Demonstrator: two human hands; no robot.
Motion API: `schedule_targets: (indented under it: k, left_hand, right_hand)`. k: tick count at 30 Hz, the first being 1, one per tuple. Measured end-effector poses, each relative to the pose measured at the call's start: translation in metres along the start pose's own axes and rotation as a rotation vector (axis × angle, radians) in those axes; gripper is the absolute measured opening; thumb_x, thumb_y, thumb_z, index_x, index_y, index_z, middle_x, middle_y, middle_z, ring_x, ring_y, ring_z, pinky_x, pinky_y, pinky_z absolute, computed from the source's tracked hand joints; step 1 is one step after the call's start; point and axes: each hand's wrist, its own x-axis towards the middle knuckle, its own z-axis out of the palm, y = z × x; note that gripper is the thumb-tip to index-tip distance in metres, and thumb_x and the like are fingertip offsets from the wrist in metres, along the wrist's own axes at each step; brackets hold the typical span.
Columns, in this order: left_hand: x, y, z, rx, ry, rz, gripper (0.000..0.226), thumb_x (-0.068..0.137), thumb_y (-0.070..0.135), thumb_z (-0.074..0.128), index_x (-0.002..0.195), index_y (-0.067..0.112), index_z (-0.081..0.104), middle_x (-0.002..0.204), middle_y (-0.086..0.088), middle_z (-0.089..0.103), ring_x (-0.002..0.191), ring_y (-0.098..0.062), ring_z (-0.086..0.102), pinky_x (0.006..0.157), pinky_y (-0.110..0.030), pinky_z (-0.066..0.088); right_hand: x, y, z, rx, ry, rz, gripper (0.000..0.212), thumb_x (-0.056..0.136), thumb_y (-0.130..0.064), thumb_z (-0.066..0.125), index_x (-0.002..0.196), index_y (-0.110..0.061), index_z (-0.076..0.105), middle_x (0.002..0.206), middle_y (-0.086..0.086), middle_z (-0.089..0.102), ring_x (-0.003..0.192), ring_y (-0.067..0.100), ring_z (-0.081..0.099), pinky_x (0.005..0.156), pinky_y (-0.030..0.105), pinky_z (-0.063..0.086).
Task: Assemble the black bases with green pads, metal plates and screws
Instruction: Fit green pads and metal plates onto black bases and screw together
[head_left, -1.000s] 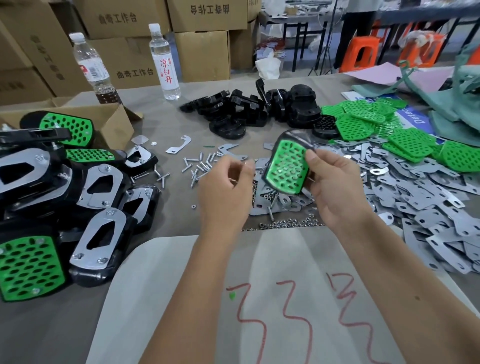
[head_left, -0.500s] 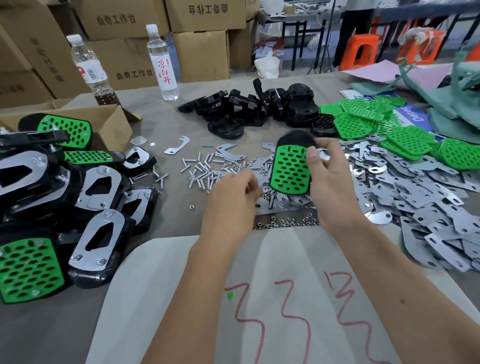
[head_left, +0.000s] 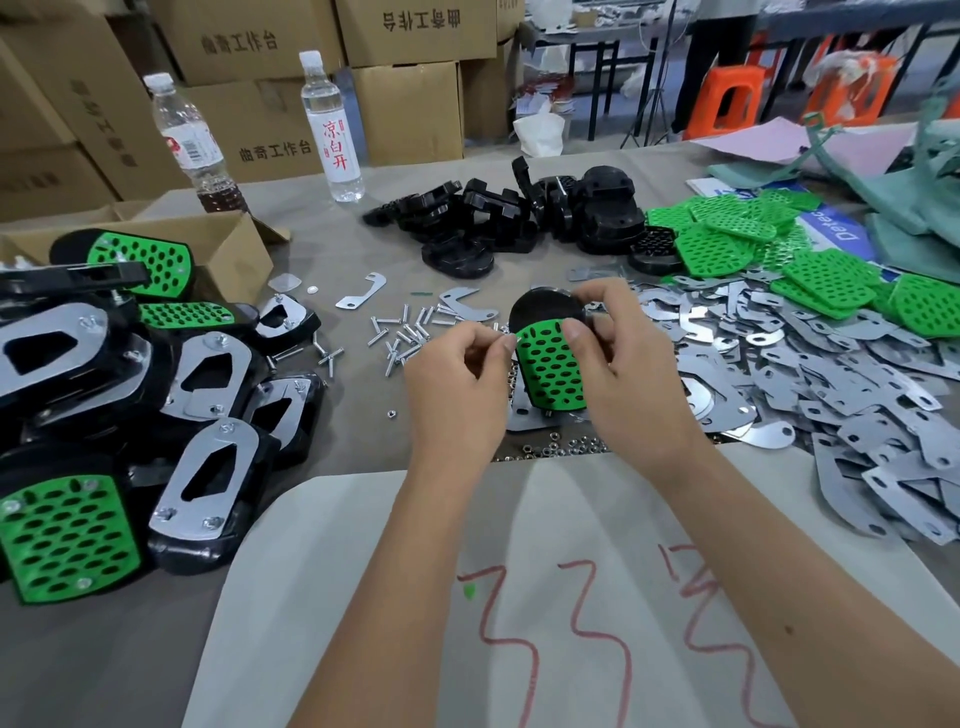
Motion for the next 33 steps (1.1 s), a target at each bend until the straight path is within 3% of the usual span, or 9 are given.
schedule_targets:
  k: [5, 9, 11, 15, 17, 20, 25, 29, 33]
  left_hand:
    - [0.0, 0.003, -0.001, -0.053, -0.019, -0.045, 0.024, 0.096, 0.017, 0.071, 0.074, 0.025, 0.069, 0.054, 0.014, 0.063, 0.054, -0.008, 0.058, 0.06, -0.028, 0.048]
    - [-0.002, 0.005, -0.002, -0.051, 0.098, -0.07, 0.015, 0.092, 0.022, 0.077, 0.08, 0.021, 0.068, 0.066, 0.006, 0.07, 0.063, -0.013, 0.068, 0.064, -0.033, 0.055]
    - [-0.005, 0.008, -0.003, 0.033, 0.175, 0.017, 0.017, 0.09, 0.022, 0.079, 0.081, 0.021, 0.065, 0.068, 0.01, 0.068, 0.064, -0.008, 0.066, 0.065, -0.031, 0.053]
    - [-0.013, 0.015, 0.003, 0.178, 0.215, 0.227, 0.016, 0.092, 0.014, 0.074, 0.08, 0.013, 0.065, 0.068, 0.009, 0.064, 0.067, -0.018, 0.062, 0.067, -0.04, 0.051]
    - [-0.011, 0.014, 0.004, 0.007, 0.221, 0.151, 0.016, 0.093, 0.017, 0.074, 0.079, 0.015, 0.068, 0.068, 0.007, 0.068, 0.066, -0.019, 0.066, 0.067, -0.041, 0.054]
    - [-0.005, 0.009, 0.001, -0.293, 0.166, 0.029, 0.018, 0.093, 0.024, 0.077, 0.076, 0.021, 0.073, 0.066, 0.006, 0.071, 0.06, -0.013, 0.066, 0.062, -0.03, 0.054]
    - [-0.003, 0.004, 0.003, -0.486, -0.028, -0.024, 0.009, 0.092, 0.012, 0.077, 0.087, 0.018, 0.081, 0.079, -0.003, 0.078, 0.068, -0.015, 0.073, 0.068, -0.024, 0.057]
    - [-0.002, 0.006, 0.002, -0.596, -0.075, -0.155, 0.015, 0.084, 0.007, 0.082, 0.092, 0.02, 0.081, 0.08, -0.001, 0.075, 0.068, -0.01, 0.066, 0.062, -0.02, 0.053]
    - [-0.002, 0.006, -0.003, -0.672, -0.183, -0.383, 0.065, 0.06, 0.033, 0.087, 0.122, 0.027, 0.072, 0.083, 0.006, 0.074, 0.076, -0.011, 0.068, 0.069, -0.026, 0.056]
  right_hand:
    - [-0.001, -0.006, 0.001, -0.072, -0.018, -0.081, 0.015, 0.106, -0.016, 0.053, 0.121, -0.015, 0.053, 0.082, 0.003, 0.068, 0.073, 0.026, 0.063, 0.066, 0.049, 0.052]
    - [-0.002, -0.011, 0.0, -0.161, -0.019, -0.186, 0.015, 0.106, -0.015, 0.053, 0.12, -0.015, 0.054, 0.074, -0.016, 0.056, 0.063, 0.013, 0.052, 0.06, 0.039, 0.042]
    - [-0.002, -0.015, 0.001, -0.207, -0.003, -0.23, 0.014, 0.105, -0.015, 0.052, 0.119, -0.015, 0.054, 0.073, -0.018, 0.052, 0.064, 0.012, 0.047, 0.059, 0.037, 0.035]
    - [-0.002, -0.017, 0.003, -0.223, 0.01, -0.195, 0.015, 0.106, -0.016, 0.05, 0.12, -0.013, 0.054, 0.074, -0.011, 0.055, 0.064, 0.016, 0.048, 0.059, 0.036, 0.03]
    - [-0.002, -0.016, 0.003, -0.154, 0.017, -0.164, 0.015, 0.107, -0.016, 0.051, 0.121, -0.014, 0.054, 0.073, -0.014, 0.056, 0.062, 0.012, 0.05, 0.059, 0.034, 0.033]
    - [-0.004, -0.015, 0.003, -0.014, 0.044, -0.118, 0.013, 0.107, -0.013, 0.052, 0.12, -0.013, 0.055, 0.079, -0.004, 0.065, 0.065, 0.009, 0.058, 0.059, 0.029, 0.041]
    - [-0.004, -0.009, 0.004, 0.065, 0.098, -0.05, 0.011, 0.108, -0.012, 0.052, 0.116, -0.019, 0.053, 0.078, -0.005, 0.066, 0.066, 0.008, 0.059, 0.06, 0.02, 0.042]
    - [-0.003, -0.006, 0.002, 0.14, 0.085, 0.003, 0.009, 0.108, -0.016, 0.05, 0.113, -0.023, 0.053, 0.083, 0.001, 0.07, 0.07, 0.015, 0.064, 0.064, 0.04, 0.055]
    - [-0.002, -0.007, 0.001, 0.252, 0.042, 0.043, 0.01, 0.108, -0.018, 0.049, 0.114, -0.024, 0.055, 0.088, 0.004, 0.073, 0.078, 0.026, 0.069, 0.069, 0.056, 0.058]
